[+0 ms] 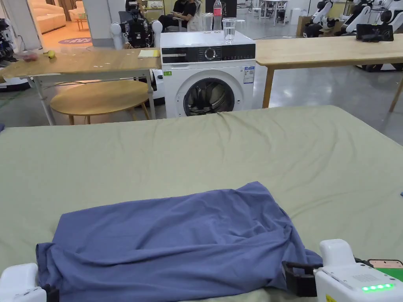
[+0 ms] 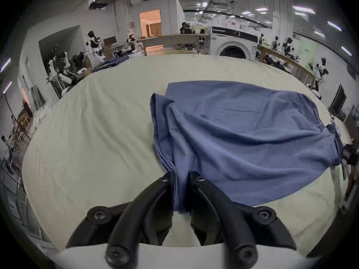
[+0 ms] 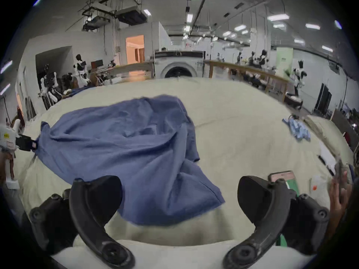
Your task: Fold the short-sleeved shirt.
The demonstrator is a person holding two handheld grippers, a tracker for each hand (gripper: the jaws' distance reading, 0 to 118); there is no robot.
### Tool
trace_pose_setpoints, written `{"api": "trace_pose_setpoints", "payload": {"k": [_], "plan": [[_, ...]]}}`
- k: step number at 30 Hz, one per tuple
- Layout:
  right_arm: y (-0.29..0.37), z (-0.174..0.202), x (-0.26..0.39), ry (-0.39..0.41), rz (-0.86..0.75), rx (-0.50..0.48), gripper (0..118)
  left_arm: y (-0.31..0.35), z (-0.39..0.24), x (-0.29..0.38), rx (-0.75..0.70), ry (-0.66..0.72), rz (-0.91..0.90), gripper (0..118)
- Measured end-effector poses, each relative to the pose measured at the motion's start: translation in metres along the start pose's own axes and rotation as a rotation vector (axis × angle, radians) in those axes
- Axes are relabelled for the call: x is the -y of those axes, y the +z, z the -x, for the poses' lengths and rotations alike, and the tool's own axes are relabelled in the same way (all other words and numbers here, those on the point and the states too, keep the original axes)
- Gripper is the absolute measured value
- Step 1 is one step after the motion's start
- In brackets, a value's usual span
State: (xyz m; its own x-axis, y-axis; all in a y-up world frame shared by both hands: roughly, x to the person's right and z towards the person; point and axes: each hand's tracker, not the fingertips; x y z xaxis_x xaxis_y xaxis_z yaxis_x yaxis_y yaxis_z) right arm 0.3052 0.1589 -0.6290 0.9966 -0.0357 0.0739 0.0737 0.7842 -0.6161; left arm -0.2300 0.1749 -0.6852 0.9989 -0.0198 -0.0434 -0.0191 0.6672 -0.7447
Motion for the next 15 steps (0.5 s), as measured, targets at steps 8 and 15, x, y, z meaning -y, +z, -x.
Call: {"api": "trace_pose_setpoints", "payload": {"k": [8,15], "plan": [[0.002,-0.005,-0.007,-0.104,0.124,-0.088,5,0.025,-0.001,0.008,0.040,0.040,-0.007,9],[0.098,0.004,-0.020,-0.086,-0.033,-0.072,5,0.090,0.004,0.009,0.064,0.048,-0.102,9]]}}
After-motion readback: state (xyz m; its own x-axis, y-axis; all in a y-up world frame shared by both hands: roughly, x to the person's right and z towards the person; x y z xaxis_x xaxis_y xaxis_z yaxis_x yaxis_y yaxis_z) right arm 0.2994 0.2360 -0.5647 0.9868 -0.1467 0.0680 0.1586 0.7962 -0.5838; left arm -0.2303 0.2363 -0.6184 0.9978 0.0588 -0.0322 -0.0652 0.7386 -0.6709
